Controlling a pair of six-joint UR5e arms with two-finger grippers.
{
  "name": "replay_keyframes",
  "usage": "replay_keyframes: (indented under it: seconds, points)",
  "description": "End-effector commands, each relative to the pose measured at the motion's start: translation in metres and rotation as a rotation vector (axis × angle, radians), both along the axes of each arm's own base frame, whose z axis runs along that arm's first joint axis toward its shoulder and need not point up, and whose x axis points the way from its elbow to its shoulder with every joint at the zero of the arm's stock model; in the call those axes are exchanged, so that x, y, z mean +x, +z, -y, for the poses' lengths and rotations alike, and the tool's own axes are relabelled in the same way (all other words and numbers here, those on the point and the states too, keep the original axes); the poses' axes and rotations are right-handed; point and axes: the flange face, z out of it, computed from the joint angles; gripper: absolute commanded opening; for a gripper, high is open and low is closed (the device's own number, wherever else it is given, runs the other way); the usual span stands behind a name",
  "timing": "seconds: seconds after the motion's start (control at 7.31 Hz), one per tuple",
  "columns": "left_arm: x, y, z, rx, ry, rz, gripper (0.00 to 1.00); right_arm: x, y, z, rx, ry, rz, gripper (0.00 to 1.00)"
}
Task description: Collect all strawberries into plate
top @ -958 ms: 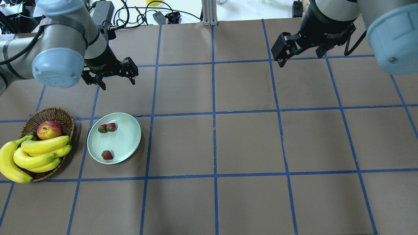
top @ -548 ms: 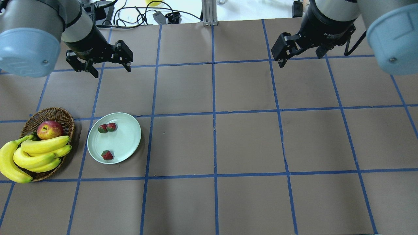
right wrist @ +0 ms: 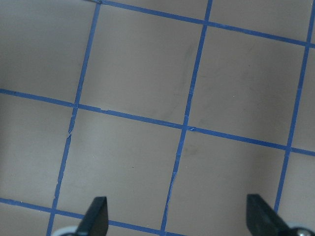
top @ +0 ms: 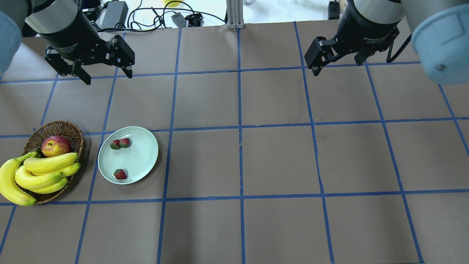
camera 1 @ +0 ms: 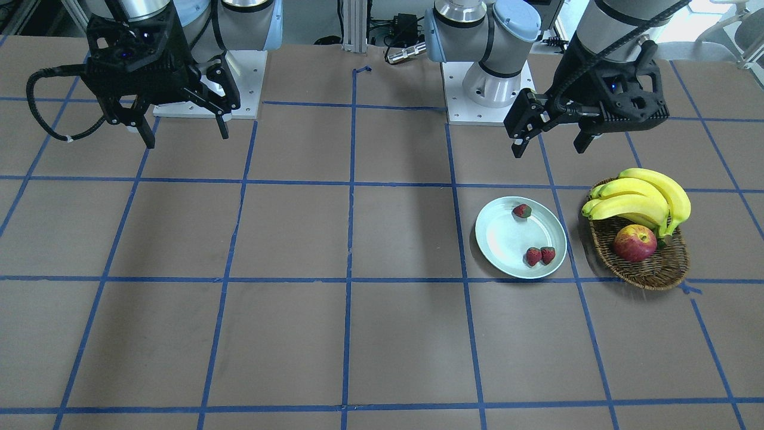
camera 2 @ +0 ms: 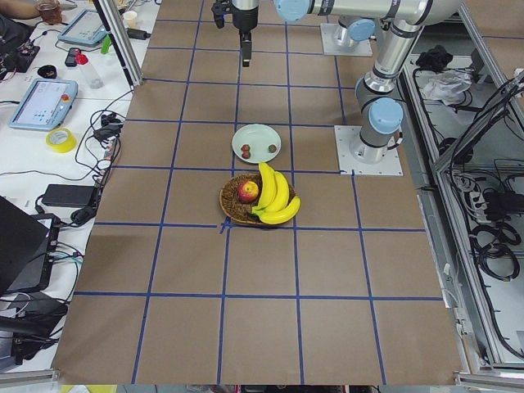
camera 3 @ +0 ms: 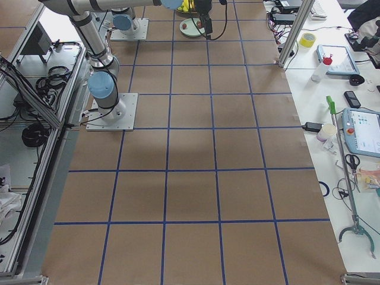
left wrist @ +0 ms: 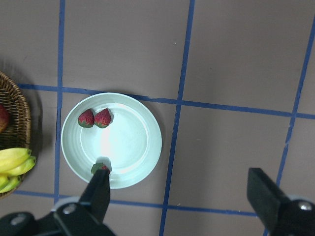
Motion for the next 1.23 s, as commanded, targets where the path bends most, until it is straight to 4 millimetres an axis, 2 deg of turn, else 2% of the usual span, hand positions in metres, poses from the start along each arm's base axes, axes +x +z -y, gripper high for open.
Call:
replay_keyframes:
  seconds: [0.0,1.1]
  points:
    - [0.0010,-0.0006,-0.0051,0.029,-0.023,-0.003,1.00,0.0002,-0.0006,0.0004,0.001,0.000,0.001,1.00]
    - [-0.0018,-0.0082,-0.0080,0.044,-0.036,-0.008,1.00,0.0002,-0.0004,0.0006,0.000,0.000,0.002,1.00]
